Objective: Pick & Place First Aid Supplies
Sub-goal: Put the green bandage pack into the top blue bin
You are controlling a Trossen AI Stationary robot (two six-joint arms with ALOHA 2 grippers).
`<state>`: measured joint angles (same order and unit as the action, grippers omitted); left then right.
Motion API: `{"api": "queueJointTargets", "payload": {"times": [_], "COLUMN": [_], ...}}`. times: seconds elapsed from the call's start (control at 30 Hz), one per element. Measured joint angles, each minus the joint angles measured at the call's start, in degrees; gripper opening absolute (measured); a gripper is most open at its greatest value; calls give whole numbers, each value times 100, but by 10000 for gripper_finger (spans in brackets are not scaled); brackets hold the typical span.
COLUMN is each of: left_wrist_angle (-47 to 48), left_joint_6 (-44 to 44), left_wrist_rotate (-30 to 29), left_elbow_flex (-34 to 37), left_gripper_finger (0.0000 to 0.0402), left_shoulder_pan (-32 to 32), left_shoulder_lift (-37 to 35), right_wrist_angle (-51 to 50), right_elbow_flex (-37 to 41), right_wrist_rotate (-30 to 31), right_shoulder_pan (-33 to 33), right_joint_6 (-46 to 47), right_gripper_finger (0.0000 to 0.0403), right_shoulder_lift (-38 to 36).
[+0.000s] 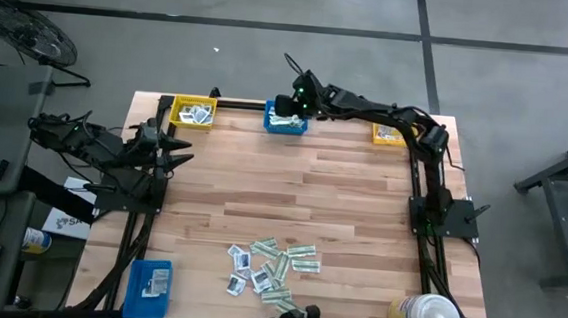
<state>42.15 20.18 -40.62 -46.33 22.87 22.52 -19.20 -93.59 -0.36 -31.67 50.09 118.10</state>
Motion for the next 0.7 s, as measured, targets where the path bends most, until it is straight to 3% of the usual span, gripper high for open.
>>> {"api": "queueJointTargets", "payload": {"times": [0.2,0.43,0.63,0.7], "left_wrist_angle": [-2,0,0,0], "left_joint_6": [307,365,365,367], "left_wrist_rotate": [73,115,84,10], "left_elbow_flex": [1,0,0,0], "left_gripper_finger": [156,156,156,156], "left_shoulder_pan": [2,0,2,2], "left_shoulder_lift": [0,0,9,11], "right_wrist_angle": [-510,-2257,-3894,-4020], "right_elbow_flex": [-2,-2,9,178], "right_wrist_rotate": [-796,-1368,-1083,-928], "right_shoulder_pan": [-23,272,894,1182], "right_joint_6": [-917,-1461,-1565,-1568], "right_gripper_finger": [166,153,150,149], "right_shoulder_lift": [-446,-920,-1025,-1025]}}
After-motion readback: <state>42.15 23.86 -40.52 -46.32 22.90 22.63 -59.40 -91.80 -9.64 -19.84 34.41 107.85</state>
